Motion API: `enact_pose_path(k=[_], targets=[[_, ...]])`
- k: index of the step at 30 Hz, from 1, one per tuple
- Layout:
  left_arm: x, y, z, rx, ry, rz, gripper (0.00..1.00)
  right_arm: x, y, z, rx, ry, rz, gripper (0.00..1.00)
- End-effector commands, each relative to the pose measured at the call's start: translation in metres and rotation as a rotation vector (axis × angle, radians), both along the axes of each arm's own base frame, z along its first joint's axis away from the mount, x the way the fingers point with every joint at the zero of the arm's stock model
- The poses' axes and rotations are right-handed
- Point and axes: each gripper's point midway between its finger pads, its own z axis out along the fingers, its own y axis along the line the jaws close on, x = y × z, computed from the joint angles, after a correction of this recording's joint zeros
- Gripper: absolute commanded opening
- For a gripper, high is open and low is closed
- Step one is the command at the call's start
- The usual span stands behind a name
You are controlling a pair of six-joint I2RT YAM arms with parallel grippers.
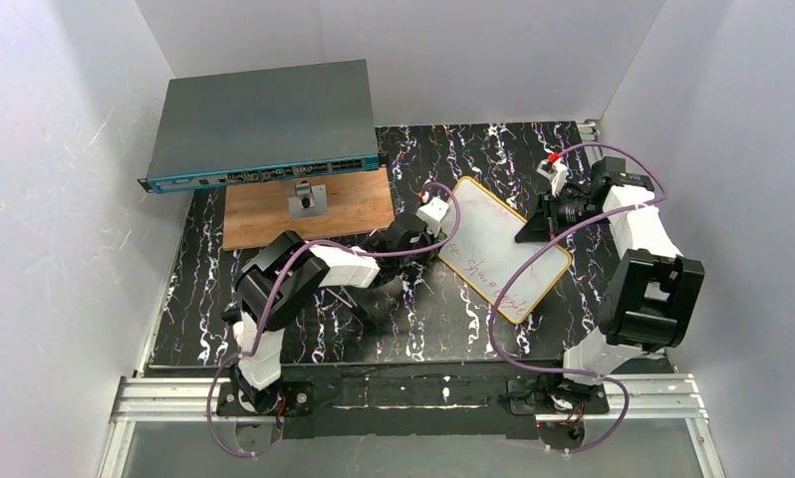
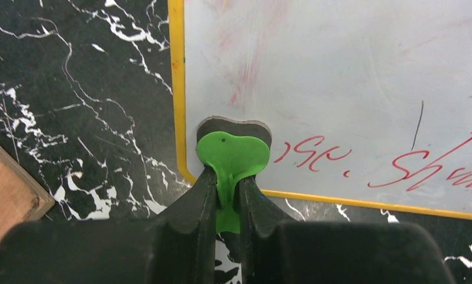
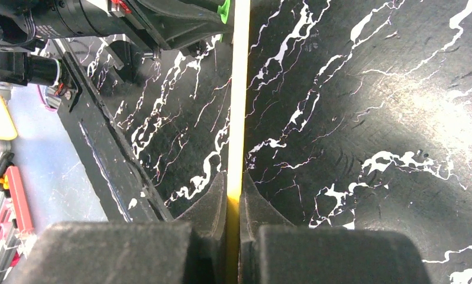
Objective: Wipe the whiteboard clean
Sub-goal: Erase the whiteboard at the center of the board.
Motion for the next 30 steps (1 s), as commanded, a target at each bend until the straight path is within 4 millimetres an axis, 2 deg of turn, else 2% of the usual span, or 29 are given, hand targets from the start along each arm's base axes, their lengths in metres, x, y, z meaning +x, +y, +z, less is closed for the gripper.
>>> enact_pose_path(k=[1, 6, 9, 12, 17, 20, 24, 30], targets=[[0.039, -0.035, 0.087, -0.200, -0.195, 0.005, 0.00, -0.045, 0.029, -0.002, 0.095, 0.192, 0.098, 0.01], [0.041, -0.035, 0.107, -0.261, -0.201, 0.021, 0.00, -0.043, 0.027, -0.005, 0.079, 0.195, 0.090, 0.01], [0.035, -0.031, 0.106, -0.275, -0.176, 0.022, 0.00, -0.040, 0.023, -0.007, 0.059, 0.191, 0.075, 0.01], [0.022, -0.020, 0.089, -0.226, -0.125, 0.011, 0.00, -0.036, 0.018, -0.005, 0.041, 0.179, 0.067, 0.01], [-0.008, 0.002, 0.042, -0.128, -0.028, -0.024, 0.00, -0.038, 0.010, 0.003, 0.033, 0.171, 0.105, 0.01], [-0.025, 0.010, 0.023, -0.090, -0.010, -0.051, 0.00, -0.041, 0.005, 0.005, 0.017, 0.184, 0.130, 0.01], [-0.044, 0.012, 0.011, -0.029, -0.027, -0.102, 0.00, -0.042, -0.002, 0.000, -0.033, 0.206, 0.143, 0.01], [-0.048, 0.021, -0.004, 0.035, -0.038, -0.090, 0.00, -0.037, -0.013, -0.010, -0.083, 0.234, 0.111, 0.01]])
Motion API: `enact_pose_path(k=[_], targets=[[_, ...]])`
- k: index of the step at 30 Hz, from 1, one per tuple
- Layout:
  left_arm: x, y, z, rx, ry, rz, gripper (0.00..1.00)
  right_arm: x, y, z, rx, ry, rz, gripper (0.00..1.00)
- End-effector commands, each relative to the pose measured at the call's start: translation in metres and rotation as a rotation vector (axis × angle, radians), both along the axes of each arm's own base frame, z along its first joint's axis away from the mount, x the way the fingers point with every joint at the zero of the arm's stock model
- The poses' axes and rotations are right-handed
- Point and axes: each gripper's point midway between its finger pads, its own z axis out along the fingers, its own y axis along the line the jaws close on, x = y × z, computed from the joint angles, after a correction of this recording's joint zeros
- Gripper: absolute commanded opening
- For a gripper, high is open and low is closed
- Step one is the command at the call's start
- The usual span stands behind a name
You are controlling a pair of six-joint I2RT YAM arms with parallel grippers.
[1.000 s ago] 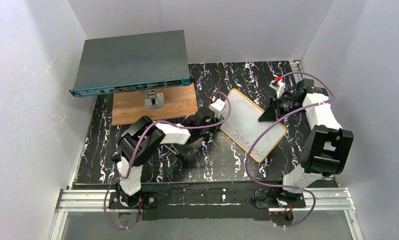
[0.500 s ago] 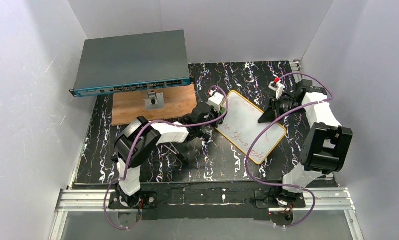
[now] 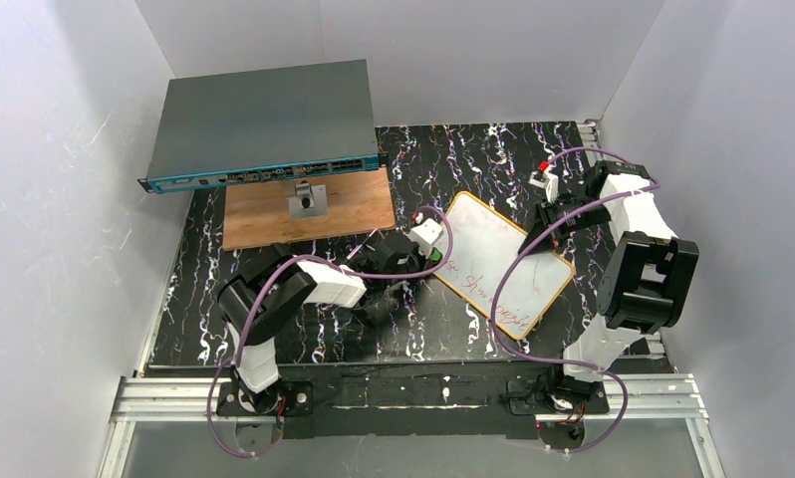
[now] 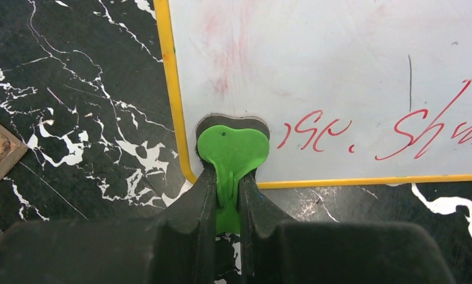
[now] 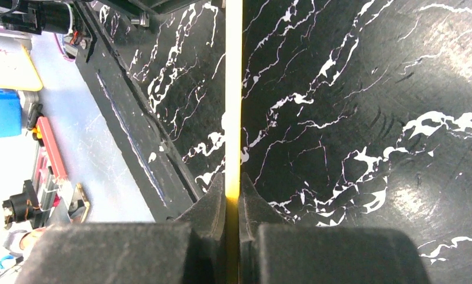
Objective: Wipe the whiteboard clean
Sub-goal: Erase the whiteboard at the center of the board.
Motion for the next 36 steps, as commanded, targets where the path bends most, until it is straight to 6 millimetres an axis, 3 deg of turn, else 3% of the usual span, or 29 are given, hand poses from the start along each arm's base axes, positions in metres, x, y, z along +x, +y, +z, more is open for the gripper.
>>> enact_pose_path(k=[1, 6, 12, 17, 21, 23, 26, 32, 36], targets=[[-0.002, 0.007, -0.003, 0.043, -0.031, -0.004, 0.00, -0.012, -0.005, 0.000, -0.038, 0.080, 0.010, 0.01], [0.012, -0.014, 0.004, 0.030, -0.075, 0.001, 0.00, -0.011, 0.000, -0.003, -0.004, 0.103, 0.002, 0.01], [0.034, -0.062, 0.053, -0.137, -0.125, -0.003, 0.00, -0.016, 0.006, -0.010, -0.004, 0.114, 0.007, 0.01], [0.044, -0.080, 0.077, -0.206, -0.141, -0.004, 0.00, -0.015, 0.005, -0.013, -0.007, 0.113, 0.005, 0.01], [0.047, -0.065, 0.084, -0.161, -0.166, 0.039, 0.00, -0.012, 0.003, -0.015, -0.024, 0.106, -0.004, 0.01], [0.045, -0.051, 0.078, -0.110, -0.168, 0.060, 0.00, -0.008, 0.001, -0.016, -0.037, 0.099, -0.016, 0.01], [0.036, -0.030, 0.059, -0.053, -0.139, 0.078, 0.00, -0.005, -0.001, -0.016, -0.041, 0.092, -0.032, 0.01], [0.016, 0.008, 0.002, 0.056, -0.021, 0.144, 0.00, -0.005, -0.001, -0.017, -0.040, 0.094, -0.037, 0.01], [0.014, 0.022, -0.015, 0.080, 0.023, 0.219, 0.00, -0.006, -0.001, -0.017, -0.038, 0.094, -0.036, 0.01]])
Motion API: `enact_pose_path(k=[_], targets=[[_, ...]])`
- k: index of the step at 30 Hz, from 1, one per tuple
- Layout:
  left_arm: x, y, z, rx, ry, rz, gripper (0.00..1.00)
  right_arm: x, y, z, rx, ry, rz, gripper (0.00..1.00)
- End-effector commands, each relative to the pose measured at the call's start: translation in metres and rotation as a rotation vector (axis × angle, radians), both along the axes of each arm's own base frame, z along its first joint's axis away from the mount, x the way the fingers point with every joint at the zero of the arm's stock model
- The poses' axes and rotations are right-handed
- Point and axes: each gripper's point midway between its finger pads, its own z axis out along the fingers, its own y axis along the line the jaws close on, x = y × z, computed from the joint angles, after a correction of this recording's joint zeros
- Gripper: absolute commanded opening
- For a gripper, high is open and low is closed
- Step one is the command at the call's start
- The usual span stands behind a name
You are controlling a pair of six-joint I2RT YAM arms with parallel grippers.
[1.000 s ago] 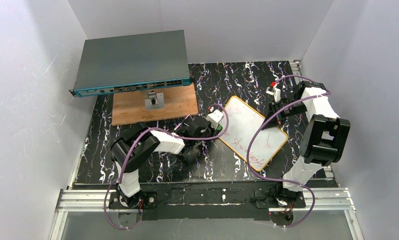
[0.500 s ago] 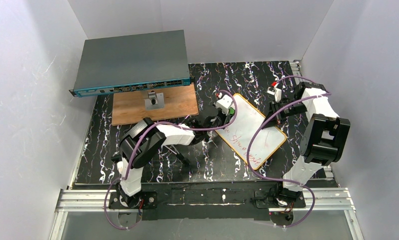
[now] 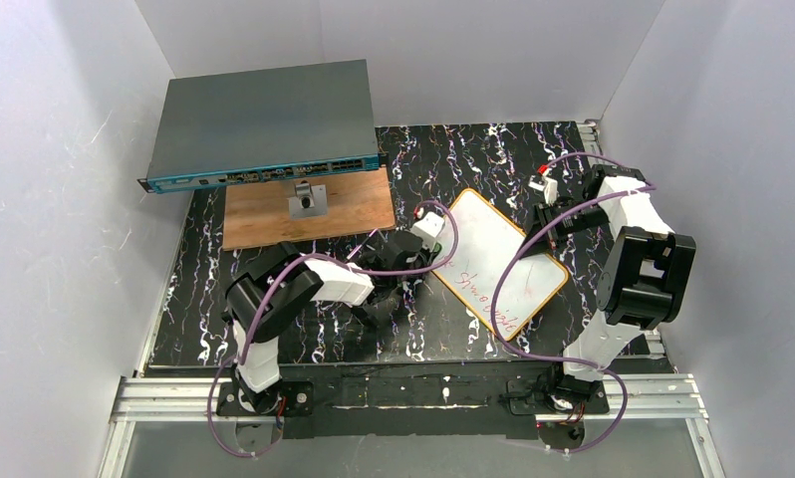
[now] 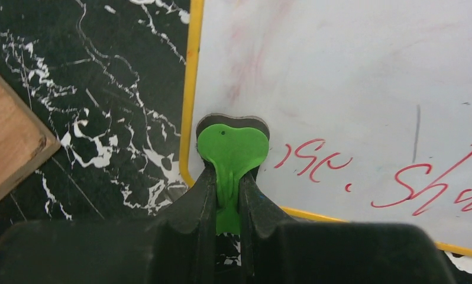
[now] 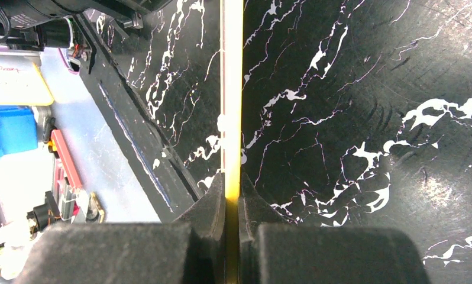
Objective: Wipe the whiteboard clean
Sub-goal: Erase the whiteboard at the center of the board.
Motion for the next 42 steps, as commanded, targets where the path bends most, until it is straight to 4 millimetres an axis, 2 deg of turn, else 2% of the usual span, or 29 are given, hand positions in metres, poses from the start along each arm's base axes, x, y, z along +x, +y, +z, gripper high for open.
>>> enact_pose_path(k=[1, 5, 7, 9, 13, 19, 21, 23, 24, 26, 30, 33, 35, 39, 42], targets=[[-0.004, 0.025, -0.018, 0.049, 0.078, 0.101, 0.00, -0.009, 0.001, 0.000, -0.019, 0.018, 0.020, 0.01], [0.006, 0.026, -0.015, 0.001, 0.148, 0.126, 0.00, -0.008, -0.002, -0.001, -0.040, 0.012, 0.018, 0.01], [0.013, 0.020, -0.014, -0.013, 0.185, 0.103, 0.00, -0.007, -0.002, -0.001, -0.044, 0.008, 0.014, 0.01], [0.011, 0.010, -0.017, -0.012, 0.228, 0.025, 0.00, -0.006, -0.001, 0.001, -0.036, 0.009, 0.014, 0.01], [-0.016, -0.022, -0.011, -0.140, 0.271, -0.186, 0.00, -0.005, 0.000, 0.002, -0.030, 0.007, 0.013, 0.01], [-0.054, -0.051, -0.006, -0.227, 0.306, -0.299, 0.00, -0.004, 0.003, 0.002, -0.020, 0.009, 0.014, 0.01], [-0.060, -0.060, -0.001, -0.254, 0.307, -0.306, 0.00, -0.005, 0.003, 0.001, -0.019, 0.011, 0.015, 0.01], [-0.057, -0.064, 0.005, -0.283, 0.304, -0.287, 0.00, -0.005, 0.003, 0.001, -0.019, 0.011, 0.015, 0.01], [-0.052, -0.062, 0.009, -0.287, 0.287, -0.262, 0.00, -0.006, 0.003, 0.000, -0.022, 0.013, 0.014, 0.01], [-0.029, -0.045, 0.014, -0.242, 0.235, -0.140, 0.00, -0.006, 0.003, 0.000, -0.025, 0.009, 0.013, 0.01], [0.021, 0.015, 0.022, -0.079, 0.182, 0.153, 0.00, -0.005, 0.002, -0.001, -0.030, 0.004, 0.008, 0.01], [0.041, 0.042, 0.031, 0.018, 0.160, 0.244, 0.00, -0.004, 0.002, 0.000, -0.032, 0.003, 0.005, 0.01], [0.047, 0.048, 0.033, 0.044, 0.177, 0.255, 0.00, -0.003, 0.002, 0.000, -0.032, 0.000, 0.004, 0.01], [0.042, 0.032, 0.033, 0.006, 0.217, 0.169, 0.00, -0.003, 0.002, 0.000, -0.032, 0.002, 0.002, 0.01], [0.032, 0.019, 0.029, -0.062, 0.229, 0.099, 0.00, -0.003, 0.002, -0.001, -0.034, 0.003, 0.003, 0.01]])
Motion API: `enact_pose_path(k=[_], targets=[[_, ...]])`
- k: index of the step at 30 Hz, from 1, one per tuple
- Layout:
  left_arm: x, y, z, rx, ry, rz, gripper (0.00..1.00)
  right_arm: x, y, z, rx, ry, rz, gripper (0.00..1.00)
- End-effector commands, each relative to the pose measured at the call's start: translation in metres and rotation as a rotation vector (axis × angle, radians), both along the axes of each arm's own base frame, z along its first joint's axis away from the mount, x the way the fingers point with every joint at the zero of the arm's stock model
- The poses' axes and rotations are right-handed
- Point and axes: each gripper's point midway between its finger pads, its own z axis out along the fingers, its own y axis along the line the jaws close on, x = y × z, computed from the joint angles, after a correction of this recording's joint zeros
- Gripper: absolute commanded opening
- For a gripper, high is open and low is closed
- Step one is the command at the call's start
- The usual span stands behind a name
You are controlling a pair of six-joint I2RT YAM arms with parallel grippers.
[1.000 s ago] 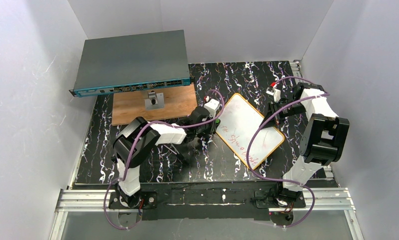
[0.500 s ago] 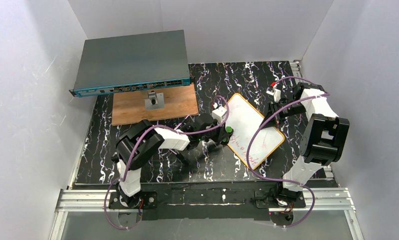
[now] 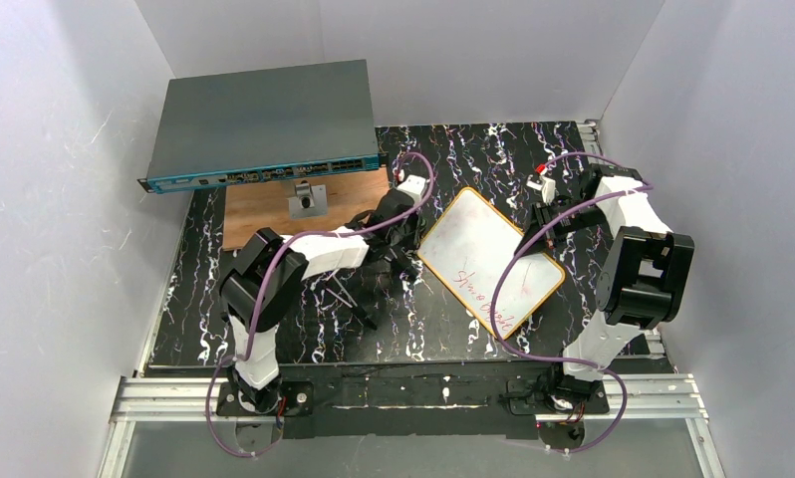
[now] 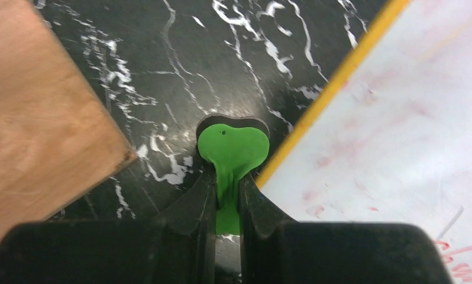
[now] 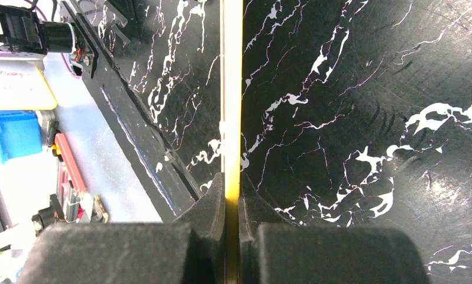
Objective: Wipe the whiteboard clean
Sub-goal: Erase the whiteboard at the center of the board.
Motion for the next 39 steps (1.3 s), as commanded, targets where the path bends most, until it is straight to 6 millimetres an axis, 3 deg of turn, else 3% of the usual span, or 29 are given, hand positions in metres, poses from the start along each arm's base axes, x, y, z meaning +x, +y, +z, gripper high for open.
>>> enact_pose_path(k=[1, 8, 15, 26, 33, 39], targets=[[-0.025, -0.018, 0.008, -0.080, 0.012, -0.111, 0.00, -0.006, -0.002, 0.000, -0.032, -0.007, 0.016, 0.01], [-0.058, -0.030, -0.002, -0.101, -0.047, -0.211, 0.00, -0.006, -0.002, 0.000, -0.027, -0.004, 0.015, 0.01], [-0.043, -0.009, -0.052, 0.073, 0.036, -0.072, 0.00, -0.008, -0.001, 0.002, -0.021, -0.004, 0.017, 0.01], [-0.035, 0.028, -0.071, 0.204, 0.142, 0.082, 0.00, -0.008, 0.002, 0.006, -0.006, -0.014, 0.018, 0.01], [-0.043, -0.012, -0.076, 0.087, 0.201, -0.085, 0.00, -0.009, 0.012, 0.003, 0.046, 0.030, 0.000, 0.01], [-0.075, -0.065, -0.067, -0.055, 0.225, -0.303, 0.00, -0.020, 0.033, -0.004, 0.058, 0.074, 0.068, 0.01]])
